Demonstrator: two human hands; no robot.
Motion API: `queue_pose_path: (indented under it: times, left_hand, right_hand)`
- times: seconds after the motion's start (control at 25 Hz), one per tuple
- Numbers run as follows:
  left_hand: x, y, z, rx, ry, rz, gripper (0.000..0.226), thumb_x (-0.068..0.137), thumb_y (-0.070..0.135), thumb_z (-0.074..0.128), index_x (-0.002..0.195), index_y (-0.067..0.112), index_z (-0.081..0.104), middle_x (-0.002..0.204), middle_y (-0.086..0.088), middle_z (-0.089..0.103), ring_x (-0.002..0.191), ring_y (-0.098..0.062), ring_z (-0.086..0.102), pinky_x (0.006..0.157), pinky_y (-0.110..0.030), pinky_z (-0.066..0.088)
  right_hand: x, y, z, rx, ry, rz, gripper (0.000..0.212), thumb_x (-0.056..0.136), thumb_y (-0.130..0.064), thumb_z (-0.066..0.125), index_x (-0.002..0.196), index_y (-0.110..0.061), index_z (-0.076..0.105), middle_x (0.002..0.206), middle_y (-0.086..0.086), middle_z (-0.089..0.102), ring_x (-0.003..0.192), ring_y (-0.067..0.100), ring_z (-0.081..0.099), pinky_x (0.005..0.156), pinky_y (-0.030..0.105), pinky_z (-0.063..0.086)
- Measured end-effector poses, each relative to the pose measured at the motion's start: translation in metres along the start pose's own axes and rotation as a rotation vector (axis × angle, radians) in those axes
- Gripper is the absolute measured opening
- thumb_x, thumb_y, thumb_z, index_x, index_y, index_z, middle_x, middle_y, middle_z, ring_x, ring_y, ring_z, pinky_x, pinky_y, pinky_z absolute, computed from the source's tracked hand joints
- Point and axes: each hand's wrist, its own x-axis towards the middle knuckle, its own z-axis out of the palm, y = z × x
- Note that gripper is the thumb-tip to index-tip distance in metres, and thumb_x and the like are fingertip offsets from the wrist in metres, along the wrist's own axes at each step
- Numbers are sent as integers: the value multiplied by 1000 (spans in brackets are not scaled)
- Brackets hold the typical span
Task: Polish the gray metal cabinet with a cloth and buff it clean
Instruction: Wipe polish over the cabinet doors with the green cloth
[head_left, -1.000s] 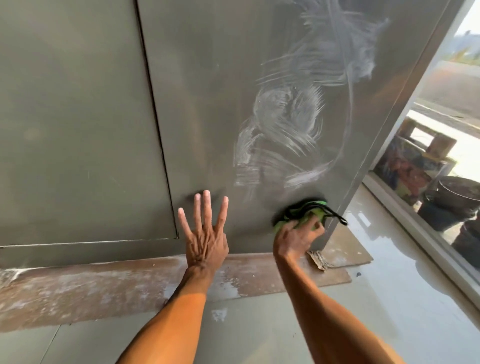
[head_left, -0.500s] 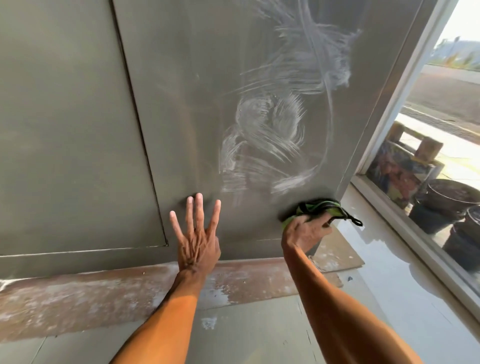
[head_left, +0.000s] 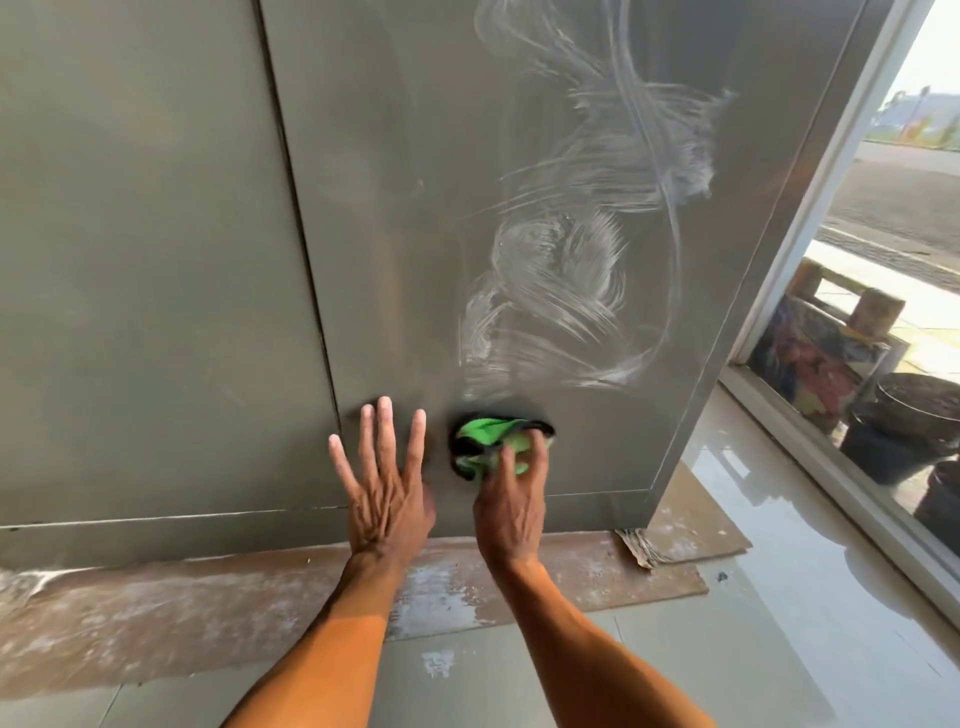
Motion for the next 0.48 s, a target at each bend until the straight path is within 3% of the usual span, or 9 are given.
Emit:
queue_pose_path:
  times: [0.04,0.12,0.2,0.32,0.4,0.48]
  left_hand:
    - [1,-4,-2,3,7,5,107,73,11,68,164,16,11,168,-25,10,156,-43,9,117,-75,11]
    - [4,-6,-5,-8,29,-30,105,73,10,64,164,16,11,168,-24,13,156,-44,13,118,-73,11]
    - [8,-4,-10,-14,40,-57,105,73,10,63,164,16,10,168,-25,14,155,-45,14,119,-72,10]
    - [13,-2,-15,0,38,-71,107,73,14,66,164,12,8,168,-26,11,156,-44,11,121,-71,6]
    - [17,-7,-16,-1,47,-107,103,77,19,71,161,5,13,168,-26,12,156,-43,14,121,-70,6]
    - [14,-18,-15,-35,64,-175,87,81,21,75,150,-3,29,166,-27,17,155,-43,17,121,-70,9]
  right_hand:
    - [10,4,-8,67,71,157,42,83,8,64,116,-12,46,148,26,29,121,51,53,86,46,57]
    - [41,7,-24,163,224,423,30,91,-1,55,112,-16,37,142,28,30,110,54,55,87,51,53]
    - [72,-6,-37,189,326,458,28,92,-4,53,111,-17,37,139,28,32,107,50,55,84,49,52]
    - [76,-47,-33,132,279,85,35,88,-4,65,118,-17,52,146,28,33,123,46,50,90,42,51]
    - [55,-66,-14,-10,88,-240,47,84,-6,72,127,-19,59,147,23,33,124,48,49,73,45,58]
    - [33,-67,4,-140,-89,-432,61,80,-4,72,134,-24,53,147,19,33,122,45,44,50,43,57]
